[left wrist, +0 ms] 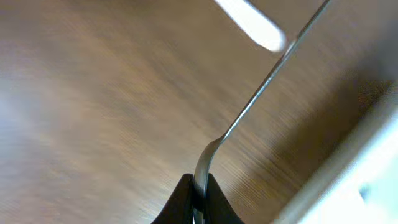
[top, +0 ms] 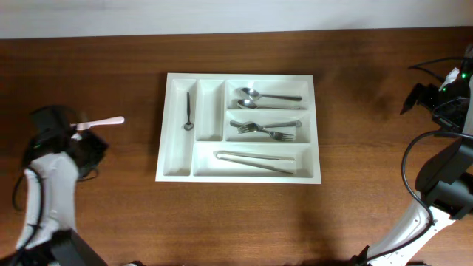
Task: Pack container
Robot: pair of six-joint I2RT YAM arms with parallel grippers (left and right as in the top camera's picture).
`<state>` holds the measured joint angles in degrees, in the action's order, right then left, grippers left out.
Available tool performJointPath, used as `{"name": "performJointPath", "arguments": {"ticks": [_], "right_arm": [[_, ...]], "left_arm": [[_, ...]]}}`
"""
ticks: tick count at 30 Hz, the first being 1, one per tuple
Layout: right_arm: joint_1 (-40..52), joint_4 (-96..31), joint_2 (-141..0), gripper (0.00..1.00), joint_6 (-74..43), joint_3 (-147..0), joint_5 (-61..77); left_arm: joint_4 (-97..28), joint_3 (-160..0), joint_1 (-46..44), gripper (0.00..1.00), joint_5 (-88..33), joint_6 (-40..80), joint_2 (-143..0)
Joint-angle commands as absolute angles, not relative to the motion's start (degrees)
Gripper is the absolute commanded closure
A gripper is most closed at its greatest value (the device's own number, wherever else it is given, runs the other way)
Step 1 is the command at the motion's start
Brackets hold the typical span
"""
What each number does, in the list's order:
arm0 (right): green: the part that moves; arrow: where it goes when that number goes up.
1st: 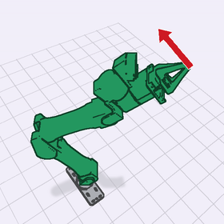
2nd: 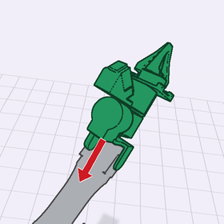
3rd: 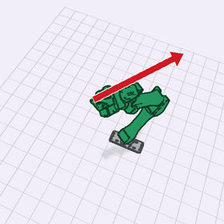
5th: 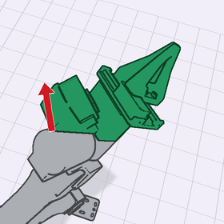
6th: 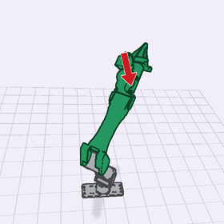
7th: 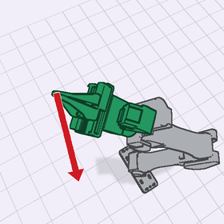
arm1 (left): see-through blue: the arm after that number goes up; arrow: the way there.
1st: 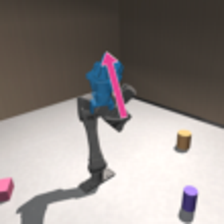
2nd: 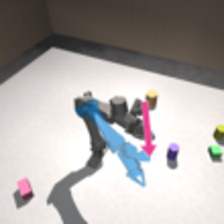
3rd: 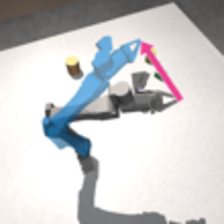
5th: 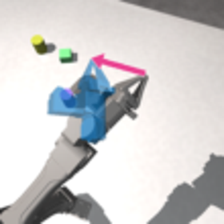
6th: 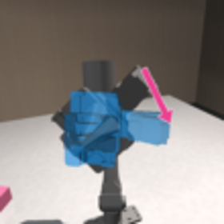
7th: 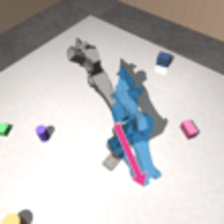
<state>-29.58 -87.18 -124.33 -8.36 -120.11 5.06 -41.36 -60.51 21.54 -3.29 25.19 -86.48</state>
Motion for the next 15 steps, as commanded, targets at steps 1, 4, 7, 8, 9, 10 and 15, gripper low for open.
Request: {"name": "performJointPath", "arguments": {"ticks": [1, 4, 7, 8, 9, 10, 15], "right_arm": [[-29.32, -87.2, -122.89, 0.01, -7.9, -120.92, 5.39], [-29.32, -87.2, -122.89, 0.01, -7.9, -120.92, 5.39], [-29.32, -87.2, -122.89, 0.01, -7.9, -120.92, 5.39], [-29.32, -87.2, -122.89, 0.01, -7.9, -120.92, 5.39], [-29.32, -87.2, -122.89, 0.01, -7.9, -120.92, 5.39], [-29.32, -87.2, -122.89, 0.02, -7.9, -120.92, 5.39], [-29.32, -87.2, -122.89, 0.01, -7.9, -120.92, 5.39]], "left_arm": [[-42.46, -60.16, 13.21, 0.93, -4.34, 21.15, -85.14], [-42.65, -60.14, 7.27, 0.93, -4.32, 21.17, -85.17], [-42.65, -60.14, 3.16, 0.91, -4.29, 21.37, -85.17], [-42.65, -60.14, 2.07, 0.89, -4.29, 21.37, -85.17], [-42.68, -60.14, 1.21, 0.88, -4.29, 21.37, -85.17], [-42.68, -60.14, 0.62, 0.88, -4.29, 21.37, -85.25], [-43.79, -60.12, -2.96, 0.88, -4.34, 21.34, -86.98]]}}
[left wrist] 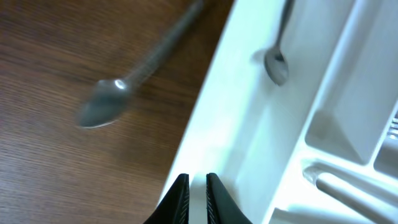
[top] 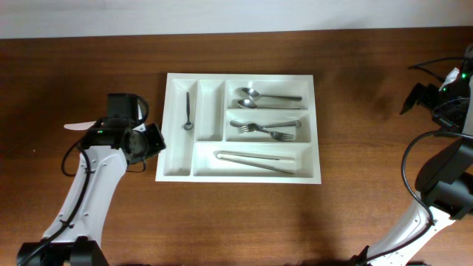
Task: Pack container
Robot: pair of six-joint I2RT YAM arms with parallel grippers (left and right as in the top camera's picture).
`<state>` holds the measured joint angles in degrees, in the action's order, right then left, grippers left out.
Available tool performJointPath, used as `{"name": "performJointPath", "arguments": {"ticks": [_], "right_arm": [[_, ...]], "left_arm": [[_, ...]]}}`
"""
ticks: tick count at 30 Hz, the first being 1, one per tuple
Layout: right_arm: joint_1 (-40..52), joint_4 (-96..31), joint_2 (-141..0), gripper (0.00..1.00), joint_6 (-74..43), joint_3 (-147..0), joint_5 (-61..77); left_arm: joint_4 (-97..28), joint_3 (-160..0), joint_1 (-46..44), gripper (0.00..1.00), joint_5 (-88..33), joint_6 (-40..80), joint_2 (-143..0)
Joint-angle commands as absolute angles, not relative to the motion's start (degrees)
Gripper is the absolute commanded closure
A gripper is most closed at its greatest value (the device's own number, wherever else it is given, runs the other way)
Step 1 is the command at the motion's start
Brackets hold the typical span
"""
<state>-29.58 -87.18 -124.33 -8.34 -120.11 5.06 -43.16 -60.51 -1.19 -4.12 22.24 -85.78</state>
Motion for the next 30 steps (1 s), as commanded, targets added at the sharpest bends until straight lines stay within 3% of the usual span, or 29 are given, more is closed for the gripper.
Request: {"name": "performJointPath", "arguments": {"ticks": [1, 9, 10, 12, 13, 18, 21, 25, 30], "right_arm": [[-29.32, -87.2, -122.89, 0.01, -7.9, -120.92, 5.39], [-29.32, -87.2, -122.89, 0.01, -7.9, -120.92, 5.39], [-29.32, -87.2, -122.89, 0.01, -7.9, -120.92, 5.39], [-29.32, -87.2, -122.89, 0.01, -7.9, -120.92, 5.39], [-29.32, -87.2, -122.89, 0.01, -7.9, -120.92, 5.39], [-29.32, -87.2, -122.89, 0.01, -7.9, -120.92, 5.39], [-29.32, -87.2, -122.89, 0.01, -7.9, -120.92, 5.39], [-29.32, -87.2, -122.89, 0.01, -7.9, -120.92, 5.39], [-29.32, -87.2, -122.89, 0.01, -7.9, -120.92, 5.39]], "left_arm": [[-44.07, -60.12, -3.44, 0.88, -4.34, 21.34, -87.24], [-43.09, -60.12, -4.38, 0.89, -1.15, 22.55, -87.55], [-43.07, -60.12, -4.14, 0.82, 0.8, 23.75, -87.55], [-42.89, -60.12, -3.16, 0.43, 5.43, 25.87, -87.55], [-42.74, -60.12, -2.39, 0.34, 7.05, 26.28, -87.55], [-42.24, -60.12, 3.66, 0.28, 9.91, 25.58, -87.64], [-42.48, -60.12, 10.22, 0.15, 9.65, 29.71, -87.85], [-42.11, -60.05, 15.97, 0.16, 0.01, 37.67, -89.12], [-38.3, -60.03, 18.55, 0.16, -7.62, 38.33, -94.0]]}}
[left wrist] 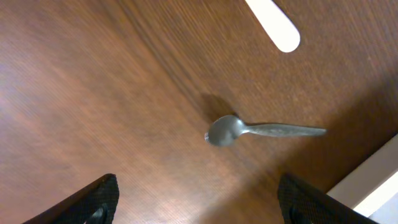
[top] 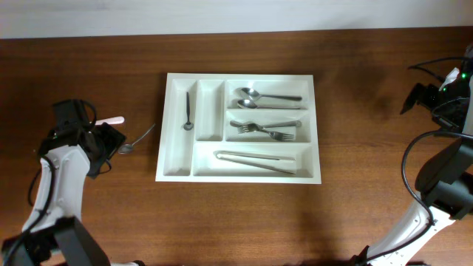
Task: Pack container
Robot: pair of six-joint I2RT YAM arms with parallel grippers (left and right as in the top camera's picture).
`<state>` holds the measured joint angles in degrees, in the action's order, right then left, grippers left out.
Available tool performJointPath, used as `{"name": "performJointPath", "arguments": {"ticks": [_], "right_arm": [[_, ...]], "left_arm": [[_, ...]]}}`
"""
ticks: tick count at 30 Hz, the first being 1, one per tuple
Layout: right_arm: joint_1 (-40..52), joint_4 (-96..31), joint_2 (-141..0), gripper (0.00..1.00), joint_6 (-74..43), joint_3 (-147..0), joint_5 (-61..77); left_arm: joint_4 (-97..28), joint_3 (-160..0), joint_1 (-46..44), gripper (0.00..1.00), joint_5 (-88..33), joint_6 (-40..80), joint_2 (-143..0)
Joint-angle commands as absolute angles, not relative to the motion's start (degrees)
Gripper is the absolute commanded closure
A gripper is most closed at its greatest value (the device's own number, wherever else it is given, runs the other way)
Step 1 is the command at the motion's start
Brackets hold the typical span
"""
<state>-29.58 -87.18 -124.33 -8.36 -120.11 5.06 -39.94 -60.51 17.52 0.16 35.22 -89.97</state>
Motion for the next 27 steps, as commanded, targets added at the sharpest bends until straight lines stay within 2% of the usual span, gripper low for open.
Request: {"name": "performJointPath", "arguments": {"ticks": [1, 5, 27], "right_arm": [[-29.32, -87.2, -122.89, 0.01, -7.9, -120.92, 5.39], [-29.32, -87.2, -122.89, 0.01, -7.9, -120.92, 5.39], [-29.32, -87.2, -122.89, 0.01, -7.9, -120.92, 5.39]], "left_arm": [[-37.71, -60.03, 18.68, 0.16, -9.17, 38.28, -95.22], [-34.41, -60.03, 18.98, 0.17, -14.85, 35.94, -100.36], [-27.75, -60.03, 20.03, 0.17, -15.62, 32.42, -105.06]]}}
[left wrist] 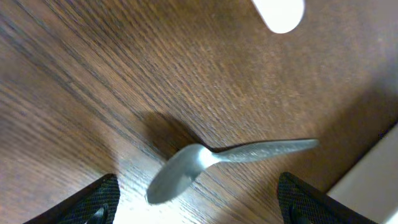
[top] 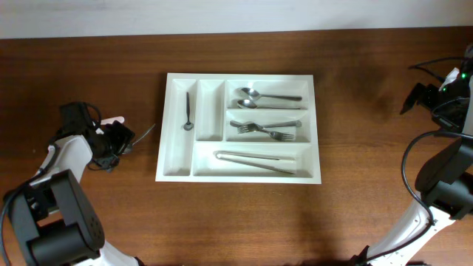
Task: Pack container
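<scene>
A metal spoon lies on the wooden table just left of the white cutlery tray. In the left wrist view the spoon fills the middle, bowl at the lower left and handle pointing right toward the tray's edge. My left gripper hovers low over it, open, one finger on either side of the bowl, not touching it. My right gripper hangs at the far right edge, away from everything; its jaws are too small to read.
A white plastic utensil lies just behind the left gripper, its tip at the top of the wrist view. The tray holds a small spoon, two spoons, forks and tongs.
My left gripper, still open, has come lower and closer to the spoon, which looks larger in the wrist view. The spoon lies in the same place. The right arm has not moved.
My left gripper was shut on the spoon at the far left of the table. Then it stood at the tray's left edge with the spoon on the table beside it. Then it was open, drawn back left of the spoon, and now sits low over it.
</scene>
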Robot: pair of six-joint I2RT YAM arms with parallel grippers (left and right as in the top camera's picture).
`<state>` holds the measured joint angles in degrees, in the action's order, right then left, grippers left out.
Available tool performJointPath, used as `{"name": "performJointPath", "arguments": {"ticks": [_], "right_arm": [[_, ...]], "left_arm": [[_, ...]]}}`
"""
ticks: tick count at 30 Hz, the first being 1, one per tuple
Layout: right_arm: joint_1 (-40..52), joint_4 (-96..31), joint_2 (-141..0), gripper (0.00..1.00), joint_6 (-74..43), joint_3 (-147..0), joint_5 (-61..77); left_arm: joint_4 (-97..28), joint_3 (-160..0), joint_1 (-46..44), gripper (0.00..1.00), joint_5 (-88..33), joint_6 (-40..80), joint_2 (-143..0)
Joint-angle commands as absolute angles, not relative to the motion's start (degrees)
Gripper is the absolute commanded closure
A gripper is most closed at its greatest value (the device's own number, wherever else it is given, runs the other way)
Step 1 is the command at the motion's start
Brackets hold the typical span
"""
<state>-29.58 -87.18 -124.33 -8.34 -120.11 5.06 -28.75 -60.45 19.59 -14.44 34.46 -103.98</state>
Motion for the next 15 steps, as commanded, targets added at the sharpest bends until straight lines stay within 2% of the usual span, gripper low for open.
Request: {"name": "performJointPath", "arguments": {"ticks": [1, 15], "right_arm": [[-29.32, -87.2, -122.89, 0.01, -7.9, -120.92, 5.39], [-29.32, -87.2, -122.89, 0.01, -7.9, -120.92, 5.39]], "left_arm": [[-27.31, -60.03, 20.05, 0.17, -15.7, 32.45, -105.06], [-25.26, -60.03, 20.05, 0.22, -15.75, 32.47, -105.06]]}}
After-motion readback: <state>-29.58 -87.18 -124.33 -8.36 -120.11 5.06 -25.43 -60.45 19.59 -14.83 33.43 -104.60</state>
